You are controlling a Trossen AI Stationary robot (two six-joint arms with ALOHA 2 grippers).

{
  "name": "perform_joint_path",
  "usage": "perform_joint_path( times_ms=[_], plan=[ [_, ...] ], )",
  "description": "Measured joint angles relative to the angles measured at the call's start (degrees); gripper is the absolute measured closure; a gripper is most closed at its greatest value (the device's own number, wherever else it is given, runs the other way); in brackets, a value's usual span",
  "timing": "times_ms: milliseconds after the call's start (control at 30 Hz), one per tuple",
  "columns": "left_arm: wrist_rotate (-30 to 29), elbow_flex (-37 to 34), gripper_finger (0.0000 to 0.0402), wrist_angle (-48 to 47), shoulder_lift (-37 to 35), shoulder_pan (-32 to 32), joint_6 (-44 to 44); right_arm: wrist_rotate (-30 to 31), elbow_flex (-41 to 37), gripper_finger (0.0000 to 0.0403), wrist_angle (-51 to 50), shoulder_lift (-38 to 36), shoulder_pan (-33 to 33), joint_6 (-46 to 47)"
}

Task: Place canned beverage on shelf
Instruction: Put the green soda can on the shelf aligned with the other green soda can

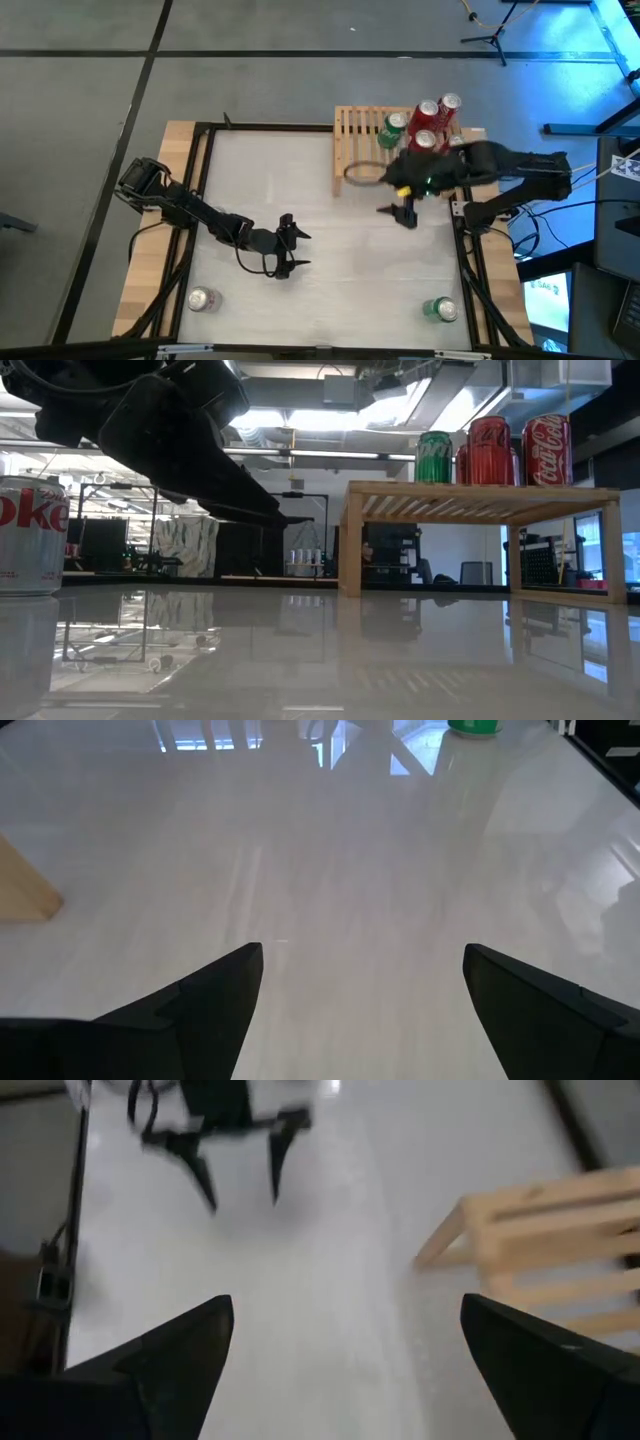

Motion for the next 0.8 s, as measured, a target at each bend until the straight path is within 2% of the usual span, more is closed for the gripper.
perform_joint_path(
  times_ms=[333,800],
  plan=[
    [0.15,0.02,0.0067,1.18,0.0,0.0,-0.01,5.06,-12.72,0.0018,-0.14,0.02,14.74,13.27],
    [0.26,0.02,0.0067,3.36,0.0,0.0,-0.39,4.16,-22.3,0.0018,-0.3,0.02,36.88,50.61]
  ],
)
